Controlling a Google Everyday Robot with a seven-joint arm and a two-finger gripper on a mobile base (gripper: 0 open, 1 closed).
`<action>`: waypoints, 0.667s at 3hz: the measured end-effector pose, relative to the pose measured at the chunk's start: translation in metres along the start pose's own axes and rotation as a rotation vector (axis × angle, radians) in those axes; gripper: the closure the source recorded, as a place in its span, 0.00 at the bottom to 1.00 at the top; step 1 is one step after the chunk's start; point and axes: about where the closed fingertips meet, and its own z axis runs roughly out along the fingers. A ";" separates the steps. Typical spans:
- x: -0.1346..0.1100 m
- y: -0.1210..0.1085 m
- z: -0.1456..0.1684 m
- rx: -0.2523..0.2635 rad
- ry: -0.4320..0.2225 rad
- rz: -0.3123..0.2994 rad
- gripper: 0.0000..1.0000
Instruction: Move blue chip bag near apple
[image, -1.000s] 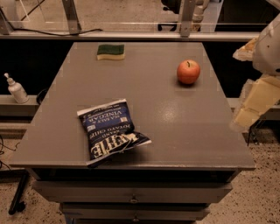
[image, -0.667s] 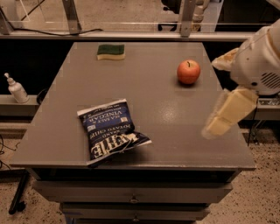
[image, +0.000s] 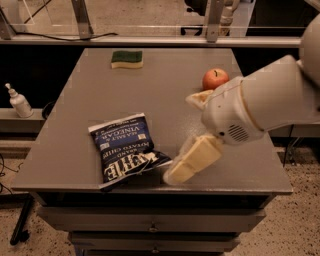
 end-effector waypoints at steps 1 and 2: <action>-0.006 0.023 0.032 -0.037 -0.060 0.016 0.00; 0.004 0.039 0.065 -0.062 -0.071 0.011 0.00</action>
Offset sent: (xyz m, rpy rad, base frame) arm -0.0309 0.0674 -0.0939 0.0904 0.0511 0.0620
